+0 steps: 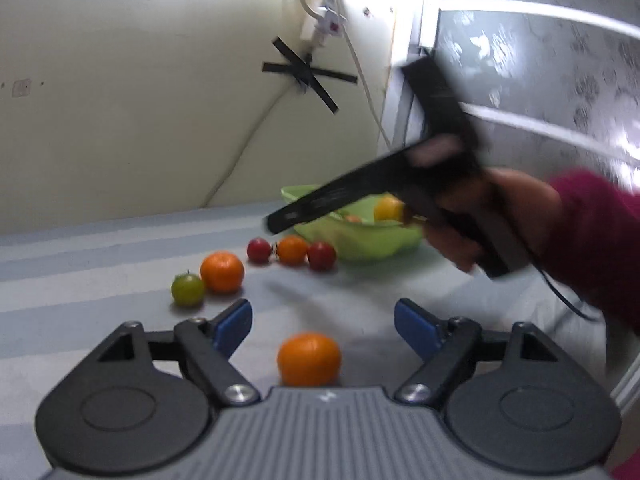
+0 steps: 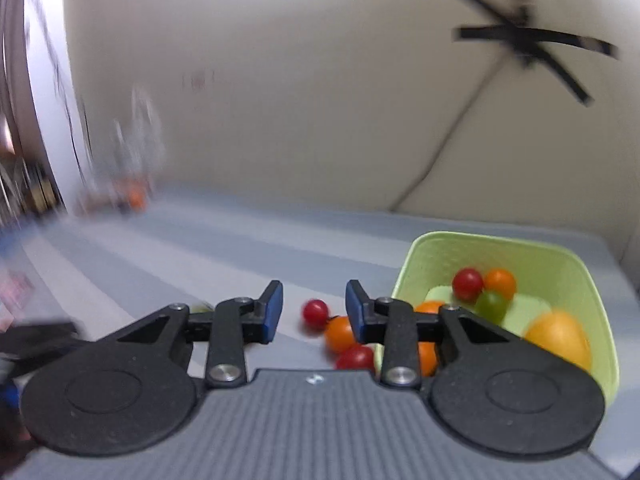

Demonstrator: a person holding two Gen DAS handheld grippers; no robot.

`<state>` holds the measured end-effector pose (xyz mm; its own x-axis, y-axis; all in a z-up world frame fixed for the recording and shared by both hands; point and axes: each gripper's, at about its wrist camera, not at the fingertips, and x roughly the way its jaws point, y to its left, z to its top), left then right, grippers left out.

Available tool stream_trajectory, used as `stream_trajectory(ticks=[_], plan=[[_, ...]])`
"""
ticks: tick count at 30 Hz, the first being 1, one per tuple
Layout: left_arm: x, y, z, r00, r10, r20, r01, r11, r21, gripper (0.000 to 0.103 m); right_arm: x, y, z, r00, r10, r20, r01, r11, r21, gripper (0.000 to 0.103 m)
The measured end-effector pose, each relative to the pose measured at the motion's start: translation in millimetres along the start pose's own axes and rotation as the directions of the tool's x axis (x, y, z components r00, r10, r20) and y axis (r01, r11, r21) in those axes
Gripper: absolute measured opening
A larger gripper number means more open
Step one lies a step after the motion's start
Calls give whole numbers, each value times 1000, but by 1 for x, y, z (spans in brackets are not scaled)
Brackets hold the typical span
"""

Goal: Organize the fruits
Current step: 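Grasp a mandarin with the left gripper while the right grasps a red cherry tomato, then lower the mandarin and red tomato into the green basket and open both grippers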

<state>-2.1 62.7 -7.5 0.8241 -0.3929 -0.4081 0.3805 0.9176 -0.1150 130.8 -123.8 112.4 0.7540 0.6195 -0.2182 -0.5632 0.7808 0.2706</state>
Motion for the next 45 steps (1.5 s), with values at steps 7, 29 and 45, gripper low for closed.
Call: stream_trajectory(ticks=[7,29,45], plan=[[15,-4,-1,995,30,-100,-27,999,30,57,75,27,7,979,-45,-199,-6,970,-245,37],[21,-4,-4,981,119,-155,-119,993,12,36,-53,40,-103,999,-33,14,34,997,-75,25],[94,-12,87,994,-53,-97,38,987,-155,37,-77,6,-100,950,-180,255,167,983,72,25]])
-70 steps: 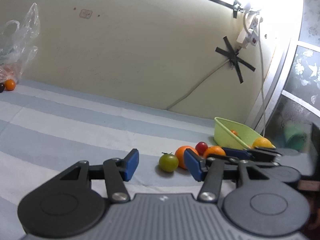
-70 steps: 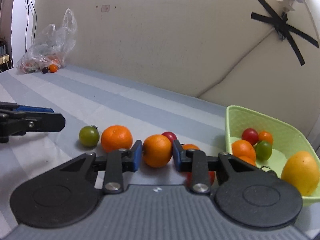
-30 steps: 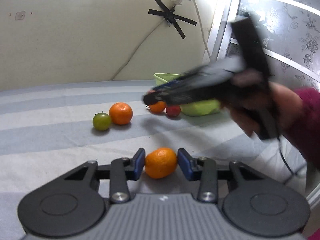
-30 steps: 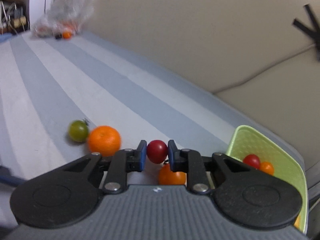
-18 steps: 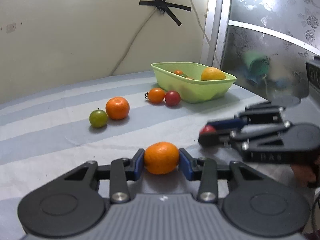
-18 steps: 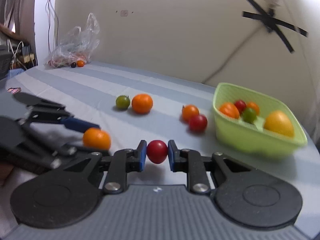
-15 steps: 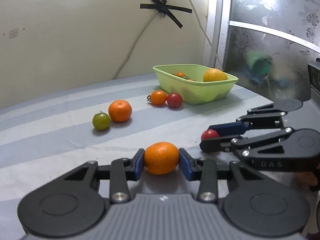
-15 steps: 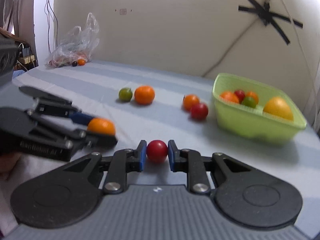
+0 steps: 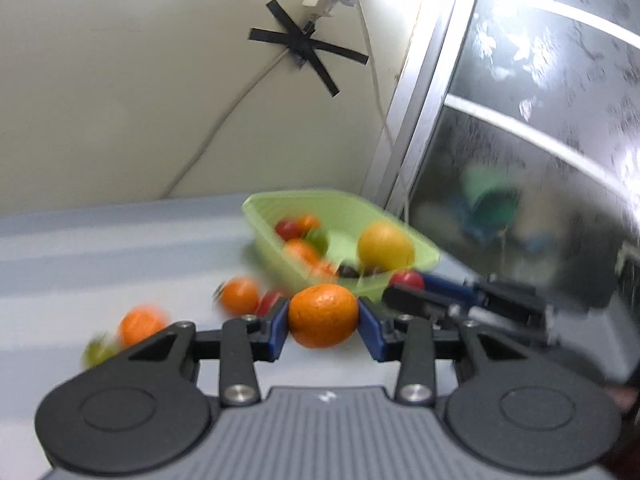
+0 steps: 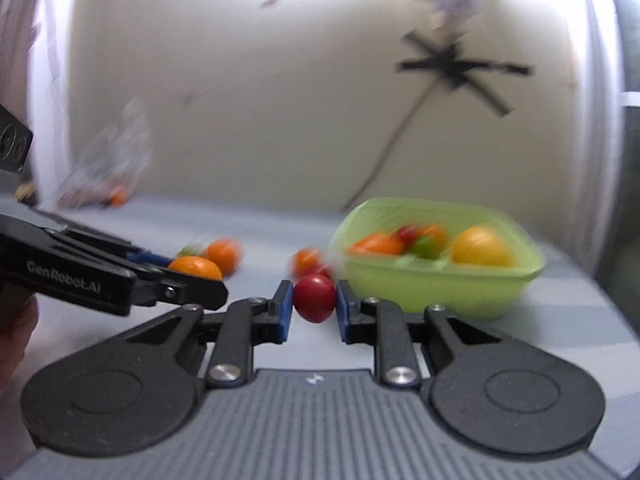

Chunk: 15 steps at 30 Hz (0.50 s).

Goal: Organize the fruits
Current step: 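Lower the mandarin and red tomato into the green basket and open both grippers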

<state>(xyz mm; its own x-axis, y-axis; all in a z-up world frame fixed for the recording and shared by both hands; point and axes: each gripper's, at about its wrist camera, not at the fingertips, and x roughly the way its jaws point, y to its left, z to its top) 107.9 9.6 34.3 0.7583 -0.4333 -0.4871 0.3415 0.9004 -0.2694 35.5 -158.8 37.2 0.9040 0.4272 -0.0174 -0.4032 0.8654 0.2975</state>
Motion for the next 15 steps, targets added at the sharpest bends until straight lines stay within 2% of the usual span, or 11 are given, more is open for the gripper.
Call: stream_trajectory(ticks=[3,6,9,11,13,15], plan=[[34,1,27,1000,-10,-19,10,1000,-28,37,8,-17,8,997,-49,58,48,999,23,26],[67,4,43,997,-24,-68,19,998,-66,36,25,-30,12,994,-86,66,84,996,30,26],[90,2,49,995,-12,-101,7,999,-51,37,44,-39,15,992,-110,60,108,994,36,26],[102,0,50,994,-4,-110,-1,999,-42,42,53,-44,16,992,-125,35,123,991,50,26],[105,2,53,995,-6,-103,0,998,-58,53,52,-50,17,993,-111,37,107,990,89,28],[103,3,54,996,-29,-86,22,997,-78,53,49,-56,16,992,-112,50,105,987,125,43]])
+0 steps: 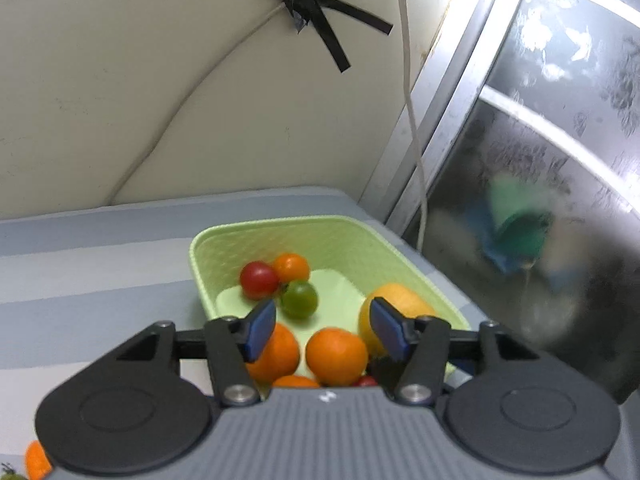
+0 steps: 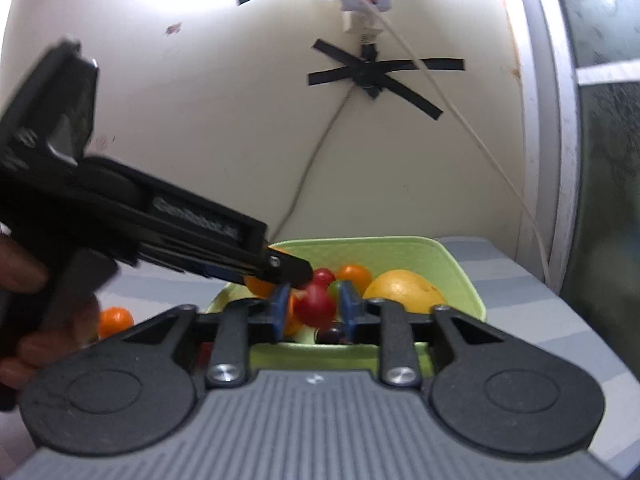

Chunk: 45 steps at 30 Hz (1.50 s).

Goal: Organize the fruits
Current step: 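Lower the mandarin and red tomato into the green basket and open both grippers, then grasp a green tomato with the left gripper while the right grasps a mandarin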

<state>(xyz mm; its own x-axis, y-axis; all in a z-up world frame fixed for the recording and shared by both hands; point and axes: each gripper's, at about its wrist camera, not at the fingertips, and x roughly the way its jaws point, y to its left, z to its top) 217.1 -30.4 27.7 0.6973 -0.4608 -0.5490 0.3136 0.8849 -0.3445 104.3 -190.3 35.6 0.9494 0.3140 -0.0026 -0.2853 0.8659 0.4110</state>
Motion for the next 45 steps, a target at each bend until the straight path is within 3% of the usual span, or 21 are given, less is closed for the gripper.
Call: stream_trajectory(ticks=[6,10,14,17,21,26,29,31,36,42,45], plan=[[-58,17,2,991,10,135,-6,999,-33,53,-12,-5,0,998,25,56,-27,999,34,45],[-113,49,-17,973,100,207,-79,991,-106,56,-23,-4,-5,995,34,94,-36,999,16,44],[-146,77,-56,949,247,198,-218,964,-155,56,-29,-2,-7,993,56,104,-57,998,8,44],[-157,95,-85,942,291,170,-256,946,-200,56,-30,-1,-8,992,97,85,-98,995,14,44],[-157,106,-105,934,332,135,-304,934,-189,56,-32,14,-9,984,179,22,-179,984,-3,42],[-151,99,-101,939,317,136,-306,947,-96,59,-29,56,-12,970,223,-99,-238,953,-185,38],[-146,96,-100,947,297,125,-295,955,-36,61,-22,80,-12,972,179,-150,-222,908,-355,36],[-145,97,-103,952,283,114,-282,959,-28,61,-18,88,-9,972,159,-175,-218,888,-404,36],[-139,112,-109,971,216,101,-205,973,-109,53,6,98,7,941,217,-260,-300,891,-342,36],[-134,126,-111,983,160,87,-142,974,-178,26,42,119,6,893,290,-345,-394,874,-285,36],[-136,135,-113,984,147,100,-121,965,-233,26,50,134,0,888,281,-365,-410,844,-347,37]])
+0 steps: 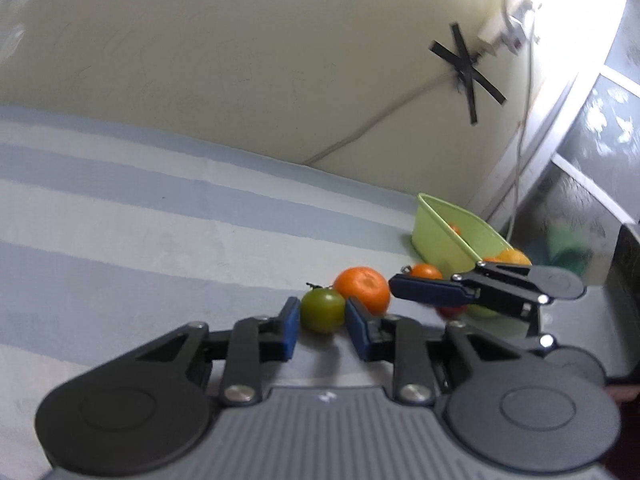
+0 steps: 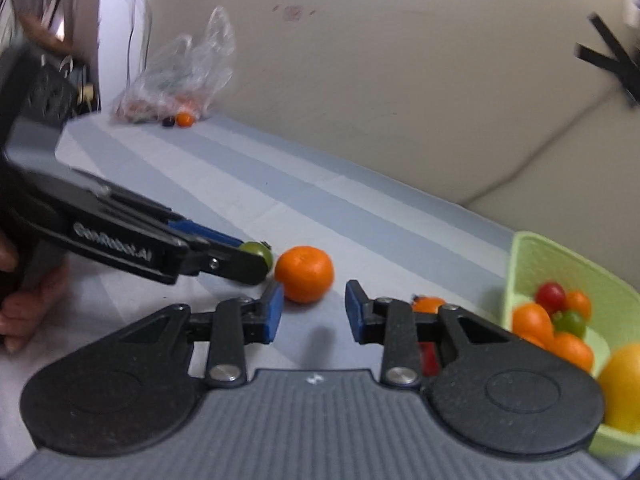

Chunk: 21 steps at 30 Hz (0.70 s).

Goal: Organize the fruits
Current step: 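Grasp a green tomato with the left gripper while the right grasps a mandarin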

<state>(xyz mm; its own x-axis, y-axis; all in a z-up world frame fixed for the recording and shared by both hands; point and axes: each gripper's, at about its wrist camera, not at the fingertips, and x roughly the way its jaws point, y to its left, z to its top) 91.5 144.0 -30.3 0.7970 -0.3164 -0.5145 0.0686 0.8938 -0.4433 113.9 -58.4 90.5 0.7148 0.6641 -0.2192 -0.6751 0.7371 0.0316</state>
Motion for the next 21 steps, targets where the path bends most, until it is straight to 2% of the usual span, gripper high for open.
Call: stream_trajectory(ticks=[1,3,5,7,8,9,12,13,17,18,21], plan=[[-1,1,0,1000,-1,2,1,1000,-3,26,4,4,1,1000,-7,-8,7,1000,-21,38],[-1,-1,-1,1000,10,6,-10,1000,9,26,11,7,3,1000,8,-11,-8,999,-42,48],[-1,-1,0,1000,17,6,-17,1000,9,26,19,10,5,1000,13,-25,-15,998,-54,49],[2,-1,1,1000,13,-7,-13,1000,5,30,22,9,4,1000,18,-17,-19,999,-43,48],[4,-2,3,1000,17,-10,-17,1000,14,30,22,7,5,1000,24,-16,-25,999,-29,40],[6,-5,3,1000,25,-12,-25,999,27,31,20,7,4,1000,9,-6,-9,1000,-15,39],[12,-17,4,998,59,-12,-57,994,89,30,8,5,-4,1000,-3,-1,3,999,40,39],[13,-21,4,997,70,-10,-69,992,108,27,2,6,-8,1000,-15,0,15,998,56,39],[10,-29,-1,997,79,4,-79,987,143,25,-28,8,-29,999,-47,19,44,990,130,39],[8,-30,-2,997,76,11,-77,988,135,25,-38,7,-36,998,-52,25,48,987,152,39],[3,-39,-14,1000,-7,-8,7,995,95,25,-62,4,-53,996,-77,46,66,976,208,39]])
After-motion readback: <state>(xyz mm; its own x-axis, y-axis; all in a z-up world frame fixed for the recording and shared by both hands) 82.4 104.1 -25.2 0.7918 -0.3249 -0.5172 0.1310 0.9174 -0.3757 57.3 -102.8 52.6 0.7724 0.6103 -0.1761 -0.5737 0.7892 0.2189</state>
